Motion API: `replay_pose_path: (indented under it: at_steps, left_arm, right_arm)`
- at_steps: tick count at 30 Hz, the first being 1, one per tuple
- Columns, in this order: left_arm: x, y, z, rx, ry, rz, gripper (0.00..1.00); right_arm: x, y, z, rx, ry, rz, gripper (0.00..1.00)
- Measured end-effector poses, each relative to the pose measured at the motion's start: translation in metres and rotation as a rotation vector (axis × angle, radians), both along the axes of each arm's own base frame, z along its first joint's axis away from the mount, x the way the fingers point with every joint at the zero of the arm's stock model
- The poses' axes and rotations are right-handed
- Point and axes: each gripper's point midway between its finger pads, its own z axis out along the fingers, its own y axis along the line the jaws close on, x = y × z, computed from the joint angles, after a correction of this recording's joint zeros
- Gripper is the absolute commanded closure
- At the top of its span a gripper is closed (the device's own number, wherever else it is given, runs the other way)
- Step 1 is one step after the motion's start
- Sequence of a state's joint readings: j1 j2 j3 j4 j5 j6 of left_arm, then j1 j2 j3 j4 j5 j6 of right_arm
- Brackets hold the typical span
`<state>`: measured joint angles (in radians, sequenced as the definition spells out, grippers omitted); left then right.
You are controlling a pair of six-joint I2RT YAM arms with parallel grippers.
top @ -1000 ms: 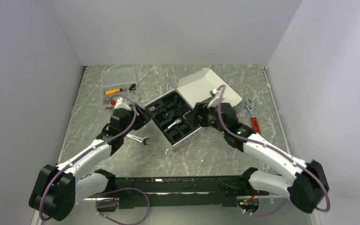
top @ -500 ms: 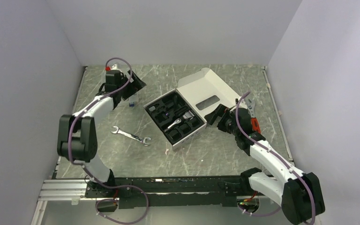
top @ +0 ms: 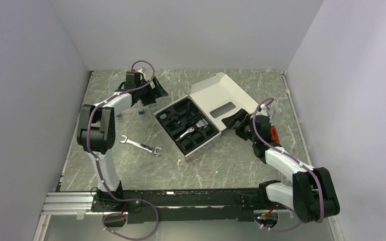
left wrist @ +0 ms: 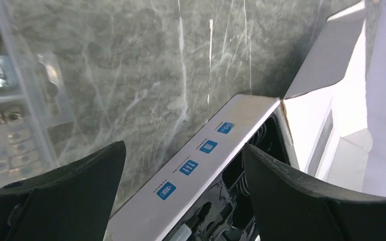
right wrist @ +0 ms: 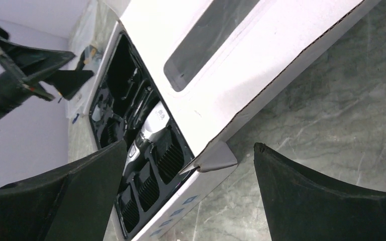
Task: Sort the hair-cutting tools
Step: Adjust the storage box at the center of the board.
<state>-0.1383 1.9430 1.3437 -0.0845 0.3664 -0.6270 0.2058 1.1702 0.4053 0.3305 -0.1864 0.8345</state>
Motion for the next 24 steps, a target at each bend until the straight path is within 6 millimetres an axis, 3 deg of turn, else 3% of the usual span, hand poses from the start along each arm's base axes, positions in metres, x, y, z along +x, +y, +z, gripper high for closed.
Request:
replay_pose_path:
  at_steps: [4, 8, 11, 15, 19, 21, 24]
  left_arm:
    - [-0.008, -0.015, -0.014, 0.001, 0.035, -0.041, 0.10]
    - [-0.022, -0.025, -0.027, -0.001, 0.070, -0.057, 0.12]
    - [-0.030, -0.024, -0.039, -0.002, 0.104, -0.041, 0.14]
    - [-0.031, -0.022, -0.039, -0.015, 0.099, -0.018, 0.18]
    - [-0.031, -0.022, -0.039, -0.031, 0.088, 0.000, 0.21]
    - [-0.031, -0.023, -0.039, -0.042, 0.083, 0.004, 0.22]
    - [-0.031, -0.024, -0.039, -0.048, 0.080, 0.008, 0.22]
  right_arm:
    - [-0.005, -0.007, 0.019, 0.006, -0.064, -0.028, 0.00]
    - [-0.011, -0.029, 0.050, -0.005, -0.147, -0.124, 0.01]
    - [-0.018, -0.047, 0.051, -0.028, -0.131, -0.204, 0.15]
    - [-0.034, -0.059, 0.023, -0.033, -0.051, -0.263, 0.40]
    - [-0.058, -0.062, -0.027, -0.028, 0.074, -0.287, 0.75]
    - [-0.068, -0.064, -0.050, -0.026, 0.145, -0.300, 0.81]
    - [-0.070, -0.064, -0.066, -0.032, 0.202, -0.308, 0.85]
